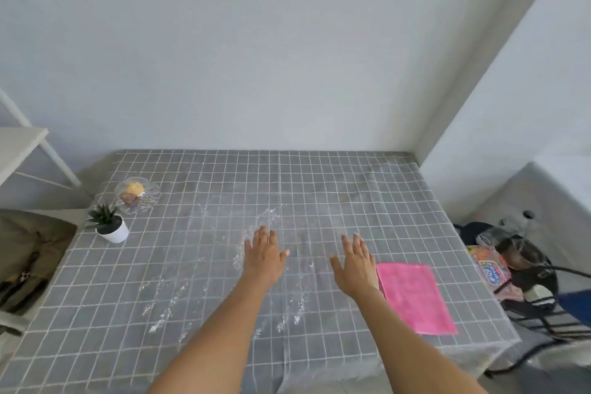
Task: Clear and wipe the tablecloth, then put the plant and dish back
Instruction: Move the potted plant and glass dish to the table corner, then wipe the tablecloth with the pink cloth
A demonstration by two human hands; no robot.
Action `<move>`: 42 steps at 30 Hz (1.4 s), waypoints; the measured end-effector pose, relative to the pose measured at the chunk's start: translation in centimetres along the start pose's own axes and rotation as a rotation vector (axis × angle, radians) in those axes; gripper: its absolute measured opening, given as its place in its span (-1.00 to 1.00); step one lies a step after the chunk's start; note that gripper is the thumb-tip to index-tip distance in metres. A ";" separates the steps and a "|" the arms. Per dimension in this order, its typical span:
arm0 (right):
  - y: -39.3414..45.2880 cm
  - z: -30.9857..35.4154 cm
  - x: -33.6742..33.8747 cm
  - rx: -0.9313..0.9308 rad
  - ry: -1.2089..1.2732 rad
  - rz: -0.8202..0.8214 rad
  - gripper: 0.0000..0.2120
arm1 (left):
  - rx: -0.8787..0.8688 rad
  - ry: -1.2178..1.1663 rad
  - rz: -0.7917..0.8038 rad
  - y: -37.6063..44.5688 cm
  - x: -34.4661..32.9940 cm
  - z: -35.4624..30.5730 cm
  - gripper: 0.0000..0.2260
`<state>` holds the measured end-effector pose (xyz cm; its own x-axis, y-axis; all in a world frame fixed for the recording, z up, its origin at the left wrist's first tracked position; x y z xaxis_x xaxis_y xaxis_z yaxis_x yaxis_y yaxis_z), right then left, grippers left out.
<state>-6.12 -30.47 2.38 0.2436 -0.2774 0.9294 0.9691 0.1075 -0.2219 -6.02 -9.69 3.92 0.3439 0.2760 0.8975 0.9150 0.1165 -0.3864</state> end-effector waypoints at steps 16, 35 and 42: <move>-7.6 -19.0 1.0 0.043 -0.024 0.163 -0.41 | -0.045 -0.013 0.069 -8.3 -11.1 -17.4 -0.40; -7.4 -24.7 -0.8 0.258 -0.087 0.190 -0.40 | -0.130 0.119 0.096 -8.3 -16.2 -23.2 -0.26; -7.3 -24.9 -0.6 0.275 -0.057 0.104 -0.43 | -0.044 0.137 0.048 -7.7 -16.8 -24.5 -0.37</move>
<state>-12.36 -54.82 -3.96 0.3310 -0.1978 0.9227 0.8905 0.3891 -0.2360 -13.65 -38.62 -3.02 0.4099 0.1474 0.9001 0.9043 0.0635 -0.4222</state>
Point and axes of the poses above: each hand's wrist, its own y-axis towards the middle knuckle, its own x-axis out of the back of the hand, z = x × y, the point moved 1 cm from there along y, towards the middle knuckle, and after that the axes turned 6 degrees about x, right-handed, at the moved point
